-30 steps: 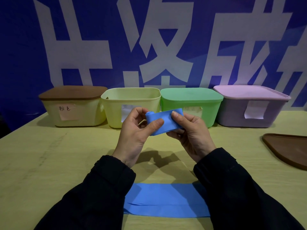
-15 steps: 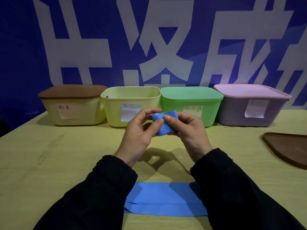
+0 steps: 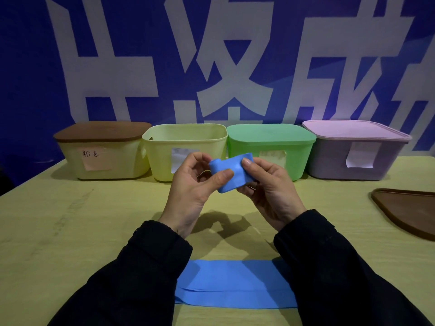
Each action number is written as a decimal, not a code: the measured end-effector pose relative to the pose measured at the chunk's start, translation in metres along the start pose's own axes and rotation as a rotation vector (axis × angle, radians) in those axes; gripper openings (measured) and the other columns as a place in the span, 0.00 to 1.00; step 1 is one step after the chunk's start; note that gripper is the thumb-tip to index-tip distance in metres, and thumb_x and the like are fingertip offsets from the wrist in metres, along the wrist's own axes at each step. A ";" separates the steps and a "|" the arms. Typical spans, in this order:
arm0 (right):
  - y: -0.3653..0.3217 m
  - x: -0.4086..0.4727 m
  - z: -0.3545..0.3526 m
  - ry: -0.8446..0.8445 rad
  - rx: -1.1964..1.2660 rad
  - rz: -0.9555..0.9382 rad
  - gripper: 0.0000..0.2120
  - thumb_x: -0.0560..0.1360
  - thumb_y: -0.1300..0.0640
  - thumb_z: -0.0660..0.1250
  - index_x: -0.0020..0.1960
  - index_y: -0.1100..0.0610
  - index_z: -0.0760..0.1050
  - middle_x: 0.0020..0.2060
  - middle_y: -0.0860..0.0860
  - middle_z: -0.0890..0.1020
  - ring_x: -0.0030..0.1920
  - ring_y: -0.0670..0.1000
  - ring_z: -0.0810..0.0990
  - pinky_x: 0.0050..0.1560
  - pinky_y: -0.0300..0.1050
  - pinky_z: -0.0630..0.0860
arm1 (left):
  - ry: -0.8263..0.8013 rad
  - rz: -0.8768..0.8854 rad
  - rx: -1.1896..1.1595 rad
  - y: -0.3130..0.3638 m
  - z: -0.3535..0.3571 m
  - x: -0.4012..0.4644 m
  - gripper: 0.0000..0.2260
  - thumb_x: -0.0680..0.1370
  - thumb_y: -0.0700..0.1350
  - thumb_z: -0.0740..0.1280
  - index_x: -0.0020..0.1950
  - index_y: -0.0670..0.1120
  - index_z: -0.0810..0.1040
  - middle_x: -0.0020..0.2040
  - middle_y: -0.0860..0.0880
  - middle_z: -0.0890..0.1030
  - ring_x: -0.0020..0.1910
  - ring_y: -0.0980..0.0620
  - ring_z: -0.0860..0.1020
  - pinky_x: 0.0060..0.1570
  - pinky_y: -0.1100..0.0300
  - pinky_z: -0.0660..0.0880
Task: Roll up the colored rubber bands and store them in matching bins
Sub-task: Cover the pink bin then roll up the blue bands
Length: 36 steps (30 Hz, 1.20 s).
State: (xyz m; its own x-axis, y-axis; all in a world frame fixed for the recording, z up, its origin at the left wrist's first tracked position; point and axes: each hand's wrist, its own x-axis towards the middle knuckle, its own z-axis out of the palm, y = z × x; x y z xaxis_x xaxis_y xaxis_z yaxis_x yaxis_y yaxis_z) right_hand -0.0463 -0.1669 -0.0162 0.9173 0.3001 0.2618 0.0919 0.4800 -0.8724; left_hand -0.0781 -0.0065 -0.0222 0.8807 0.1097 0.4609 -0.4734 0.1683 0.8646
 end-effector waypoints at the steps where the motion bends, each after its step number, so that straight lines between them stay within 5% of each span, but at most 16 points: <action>1: 0.000 0.000 -0.001 0.002 -0.007 -0.002 0.10 0.73 0.56 0.70 0.51 0.61 0.82 0.41 0.56 0.84 0.36 0.48 0.82 0.37 0.39 0.80 | -0.003 0.004 0.004 0.000 0.000 0.000 0.14 0.65 0.51 0.79 0.47 0.57 0.80 0.47 0.53 0.81 0.48 0.51 0.78 0.51 0.54 0.74; 6: 0.005 0.001 -0.001 0.071 -0.138 -0.077 0.09 0.77 0.58 0.70 0.53 0.62 0.82 0.43 0.56 0.84 0.40 0.49 0.82 0.38 0.38 0.79 | -0.003 -0.004 0.058 -0.001 0.000 -0.002 0.13 0.73 0.48 0.76 0.56 0.54 0.83 0.57 0.46 0.82 0.53 0.45 0.82 0.60 0.47 0.79; 10: 0.005 -0.001 0.001 0.075 -0.233 -0.143 0.05 0.77 0.62 0.70 0.51 0.62 0.83 0.41 0.55 0.86 0.39 0.48 0.83 0.38 0.39 0.78 | -0.012 -0.006 0.094 -0.001 0.003 -0.003 0.13 0.83 0.38 0.65 0.65 0.52 0.79 0.60 0.46 0.79 0.53 0.49 0.83 0.53 0.49 0.82; 13: 0.005 -0.002 0.005 0.003 -0.269 -0.138 0.05 0.77 0.65 0.69 0.49 0.60 0.83 0.41 0.53 0.87 0.39 0.48 0.84 0.39 0.40 0.79 | -0.020 -0.028 0.110 0.001 0.001 -0.005 0.12 0.84 0.37 0.61 0.62 0.49 0.80 0.61 0.46 0.80 0.55 0.49 0.83 0.50 0.49 0.82; 16: 0.005 -0.003 0.005 0.009 -0.289 -0.155 0.05 0.76 0.66 0.69 0.49 0.60 0.83 0.41 0.54 0.87 0.39 0.48 0.84 0.39 0.41 0.79 | -0.010 -0.016 0.136 0.001 0.000 -0.005 0.09 0.81 0.39 0.68 0.59 0.47 0.79 0.60 0.46 0.80 0.55 0.45 0.84 0.48 0.50 0.83; 21: 0.004 -0.002 0.005 0.128 -0.300 -0.228 0.04 0.74 0.66 0.73 0.47 0.60 0.84 0.38 0.52 0.87 0.37 0.46 0.83 0.35 0.39 0.78 | 0.062 -0.014 0.170 0.004 0.003 -0.004 0.09 0.77 0.40 0.73 0.55 0.48 0.79 0.53 0.46 0.80 0.41 0.51 0.83 0.36 0.57 0.81; 24: 0.003 0.000 0.003 0.165 -0.318 -0.254 0.03 0.74 0.65 0.73 0.48 0.62 0.84 0.37 0.52 0.86 0.37 0.46 0.82 0.35 0.39 0.77 | 0.083 -0.005 0.224 0.002 0.003 -0.004 0.11 0.74 0.44 0.77 0.54 0.51 0.80 0.47 0.49 0.80 0.33 0.54 0.76 0.32 0.59 0.74; 29: 0.004 0.001 0.001 0.180 -0.254 -0.206 0.02 0.75 0.62 0.72 0.46 0.61 0.84 0.36 0.53 0.84 0.36 0.48 0.80 0.35 0.39 0.77 | 0.081 -0.015 0.209 0.005 0.005 -0.004 0.19 0.66 0.54 0.77 0.53 0.51 0.78 0.47 0.50 0.82 0.35 0.54 0.76 0.32 0.60 0.72; 36: 0.007 0.001 0.001 0.195 -0.233 -0.198 0.03 0.76 0.60 0.71 0.46 0.60 0.83 0.37 0.53 0.83 0.37 0.49 0.79 0.35 0.40 0.78 | 0.063 0.049 0.234 0.002 0.004 -0.004 0.10 0.74 0.50 0.74 0.50 0.49 0.76 0.41 0.56 0.80 0.32 0.52 0.73 0.30 0.56 0.70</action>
State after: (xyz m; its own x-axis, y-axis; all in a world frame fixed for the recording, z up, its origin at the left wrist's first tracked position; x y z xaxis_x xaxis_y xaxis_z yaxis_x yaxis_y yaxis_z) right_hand -0.0447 -0.1622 -0.0220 0.9275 0.0459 0.3709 0.3404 0.3060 -0.8891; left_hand -0.0824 -0.0109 -0.0218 0.8505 0.1740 0.4963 -0.4921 -0.0698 0.8677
